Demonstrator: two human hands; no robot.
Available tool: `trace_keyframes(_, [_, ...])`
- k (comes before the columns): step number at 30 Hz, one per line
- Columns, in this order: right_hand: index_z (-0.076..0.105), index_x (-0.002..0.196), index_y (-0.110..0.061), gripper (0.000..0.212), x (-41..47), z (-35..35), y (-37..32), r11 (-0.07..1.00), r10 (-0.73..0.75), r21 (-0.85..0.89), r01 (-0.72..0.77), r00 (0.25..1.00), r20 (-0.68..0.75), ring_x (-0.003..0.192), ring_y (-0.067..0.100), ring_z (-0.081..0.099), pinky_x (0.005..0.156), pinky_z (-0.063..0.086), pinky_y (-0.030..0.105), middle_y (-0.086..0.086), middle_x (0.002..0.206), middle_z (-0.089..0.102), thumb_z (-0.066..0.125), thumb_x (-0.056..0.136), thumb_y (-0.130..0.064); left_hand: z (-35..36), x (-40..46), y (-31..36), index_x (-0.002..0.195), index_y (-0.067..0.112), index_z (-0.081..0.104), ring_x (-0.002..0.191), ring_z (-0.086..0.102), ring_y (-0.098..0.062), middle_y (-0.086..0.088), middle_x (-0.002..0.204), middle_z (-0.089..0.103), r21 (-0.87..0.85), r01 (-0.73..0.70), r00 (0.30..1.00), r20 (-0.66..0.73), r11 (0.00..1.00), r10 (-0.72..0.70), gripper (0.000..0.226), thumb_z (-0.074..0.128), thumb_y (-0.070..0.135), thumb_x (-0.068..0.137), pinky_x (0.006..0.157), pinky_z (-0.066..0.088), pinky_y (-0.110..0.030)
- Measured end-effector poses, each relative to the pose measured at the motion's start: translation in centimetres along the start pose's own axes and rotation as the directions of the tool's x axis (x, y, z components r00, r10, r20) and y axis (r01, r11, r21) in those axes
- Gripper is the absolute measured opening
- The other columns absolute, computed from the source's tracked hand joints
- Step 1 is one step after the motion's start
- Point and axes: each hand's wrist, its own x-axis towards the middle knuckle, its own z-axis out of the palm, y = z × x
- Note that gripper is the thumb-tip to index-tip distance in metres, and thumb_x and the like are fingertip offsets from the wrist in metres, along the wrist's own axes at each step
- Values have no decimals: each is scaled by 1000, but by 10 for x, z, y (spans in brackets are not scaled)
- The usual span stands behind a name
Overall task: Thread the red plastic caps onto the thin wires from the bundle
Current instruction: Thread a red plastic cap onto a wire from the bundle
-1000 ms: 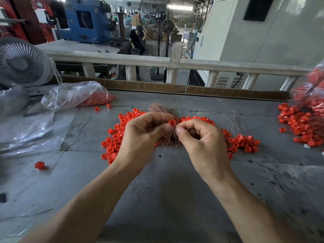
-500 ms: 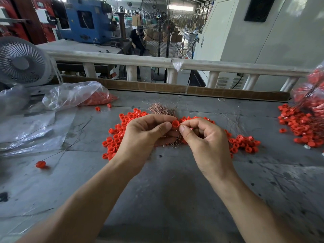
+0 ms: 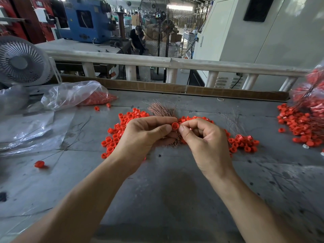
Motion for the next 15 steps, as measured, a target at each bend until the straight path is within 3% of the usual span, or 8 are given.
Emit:
trace_keyframes(4, [75,79,-20,16,0,0,-1,1000,2,-3,-2,1000,0,56,6,52,53,43,23,5,63,66,73,92,-12,0,-1,1,99,14,82,92,76,-27,-19,99,77,15,-7,1000,0,1000,7,23,71,13,79,79,62,-29])
trace_keyframes(8, [75,77,-20,17,-1,1,-2,1000,-14,7,14,1000,12,49,1,44,48,35,13,-9,53,56,73,92,-11,-2,-1,1,97,16,82,91,76,-26,-18,97,77,26,-10,1000,8,1000,10,22,71,13,79,79,62,-31])
trace_keyframes(15, [75,79,-19,16,-1,2,-2,999,-18,36,17,999,29,54,0,49,53,38,12,-10,58,61,72,93,-12,-5,0,1,101,15,82,93,76,-25,-17,100,78,28,20,999,29,999,-21,25,71,14,79,80,62,-31])
